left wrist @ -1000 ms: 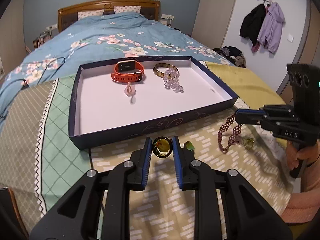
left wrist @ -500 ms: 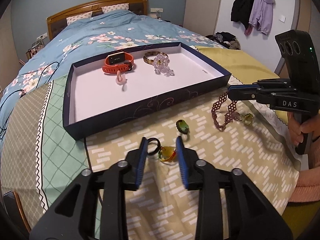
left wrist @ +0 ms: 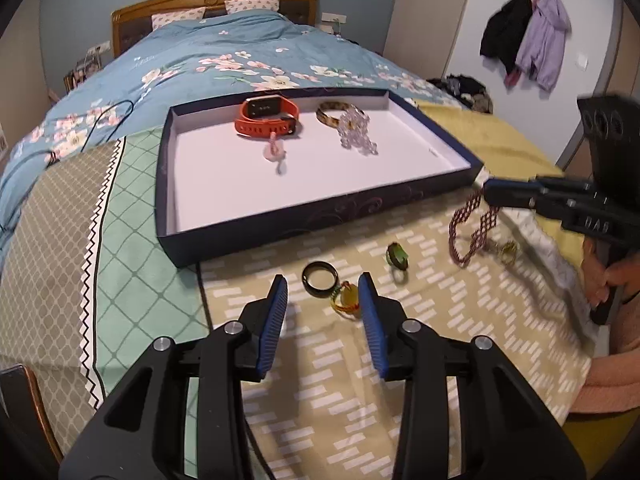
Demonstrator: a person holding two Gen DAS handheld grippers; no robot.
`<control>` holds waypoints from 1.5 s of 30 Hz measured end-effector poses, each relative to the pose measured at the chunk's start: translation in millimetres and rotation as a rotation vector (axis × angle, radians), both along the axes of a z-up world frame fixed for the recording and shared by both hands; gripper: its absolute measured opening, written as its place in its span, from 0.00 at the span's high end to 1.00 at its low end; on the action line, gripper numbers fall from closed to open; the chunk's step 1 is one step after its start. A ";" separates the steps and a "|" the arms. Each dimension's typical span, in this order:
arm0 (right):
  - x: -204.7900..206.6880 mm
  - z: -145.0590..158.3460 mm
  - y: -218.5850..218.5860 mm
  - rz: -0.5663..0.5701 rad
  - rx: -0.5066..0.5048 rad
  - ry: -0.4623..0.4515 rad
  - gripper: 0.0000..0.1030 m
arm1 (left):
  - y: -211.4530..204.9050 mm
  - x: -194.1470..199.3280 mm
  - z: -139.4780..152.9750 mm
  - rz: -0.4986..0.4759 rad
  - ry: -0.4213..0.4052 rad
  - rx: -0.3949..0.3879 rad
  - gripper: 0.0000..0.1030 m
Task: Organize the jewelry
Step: 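Grasp the black ring with the left gripper while the right gripper grasps the dark red beaded bracelet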
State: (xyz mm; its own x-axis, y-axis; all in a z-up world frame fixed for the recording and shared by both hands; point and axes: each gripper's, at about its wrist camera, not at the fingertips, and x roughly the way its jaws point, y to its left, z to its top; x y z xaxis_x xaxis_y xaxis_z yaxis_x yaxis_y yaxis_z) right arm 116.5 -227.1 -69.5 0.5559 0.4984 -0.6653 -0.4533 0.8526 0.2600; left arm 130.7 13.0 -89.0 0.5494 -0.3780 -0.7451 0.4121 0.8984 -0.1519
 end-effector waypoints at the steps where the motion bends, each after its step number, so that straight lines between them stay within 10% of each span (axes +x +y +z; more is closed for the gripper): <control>1: -0.2 0.0 0.3 0.001 0.000 0.000 0.94 | 3.0 0.7 1.8 0.003 0.000 -0.011 0.65; 24: 0.8 -6.6 0.6 -0.001 0.016 0.018 0.94 | -17.6 -4.2 -10.9 -0.048 0.037 0.042 0.67; 39: 1.7 -6.7 -1.5 -0.012 0.023 0.019 0.94 | -27.6 -15.6 -10.4 -0.136 0.077 -0.073 0.72; 45: 0.3 -2.7 -2.4 -0.013 0.028 0.007 0.94 | -12.8 -5.1 -4.6 -0.026 0.028 -0.022 0.73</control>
State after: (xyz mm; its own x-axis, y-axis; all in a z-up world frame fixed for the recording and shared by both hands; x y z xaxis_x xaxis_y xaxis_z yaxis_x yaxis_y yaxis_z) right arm 116.8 -229.5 -72.3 0.5580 0.5093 -0.6552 -0.4399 0.8510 0.2869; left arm 125.7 0.3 -93.6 0.5180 -0.4083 -0.7517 0.4304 0.8838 -0.1834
